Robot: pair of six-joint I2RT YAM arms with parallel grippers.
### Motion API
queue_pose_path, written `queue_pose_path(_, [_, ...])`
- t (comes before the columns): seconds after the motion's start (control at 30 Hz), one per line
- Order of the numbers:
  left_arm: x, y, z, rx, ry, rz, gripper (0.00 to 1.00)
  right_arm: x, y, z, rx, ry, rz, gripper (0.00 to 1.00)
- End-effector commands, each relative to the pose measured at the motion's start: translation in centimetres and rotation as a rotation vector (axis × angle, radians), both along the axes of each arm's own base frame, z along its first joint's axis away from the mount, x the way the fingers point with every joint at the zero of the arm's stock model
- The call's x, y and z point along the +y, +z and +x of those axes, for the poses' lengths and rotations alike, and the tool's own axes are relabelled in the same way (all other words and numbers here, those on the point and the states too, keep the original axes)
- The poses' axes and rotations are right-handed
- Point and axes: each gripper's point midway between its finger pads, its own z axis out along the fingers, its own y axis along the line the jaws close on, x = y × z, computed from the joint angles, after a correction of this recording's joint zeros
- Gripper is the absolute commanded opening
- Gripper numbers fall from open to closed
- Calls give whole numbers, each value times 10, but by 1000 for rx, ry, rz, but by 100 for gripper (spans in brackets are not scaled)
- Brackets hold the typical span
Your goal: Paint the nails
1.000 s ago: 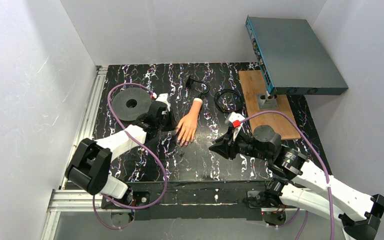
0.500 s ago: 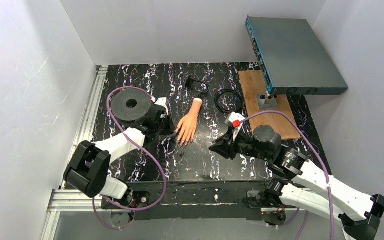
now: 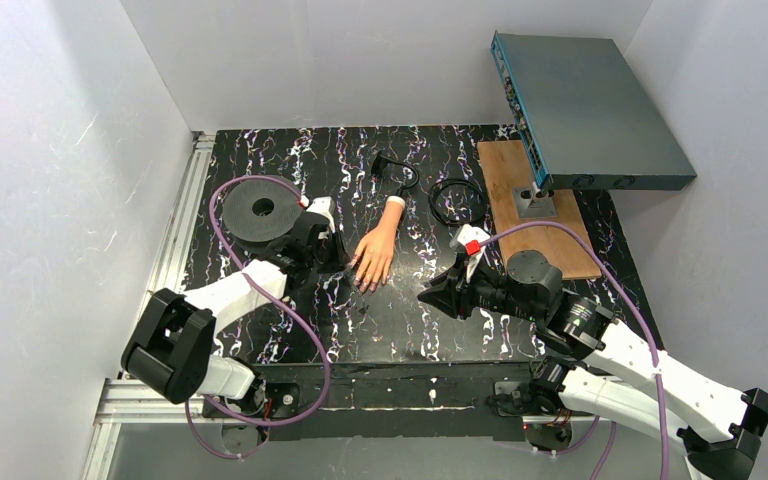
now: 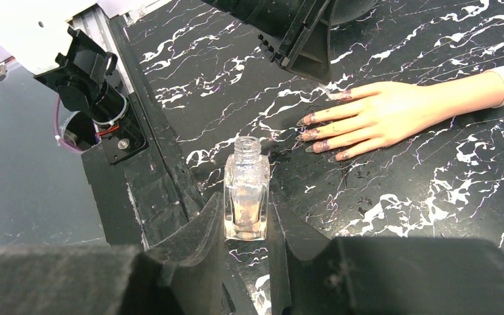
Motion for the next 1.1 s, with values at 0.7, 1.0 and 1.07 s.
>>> queue_pose_path(0.7, [-7,28,27,-69,16,0,0,3,26,1,-47,3,71,1])
queue_pose_path(1.0, [-6,10,21,-31,13,3,0,2,24,0,-47,1,69,1])
queue_pose_path(1.07, [-6,9,19,-26,13,4,0,2,24,1,-47,2,69,1])
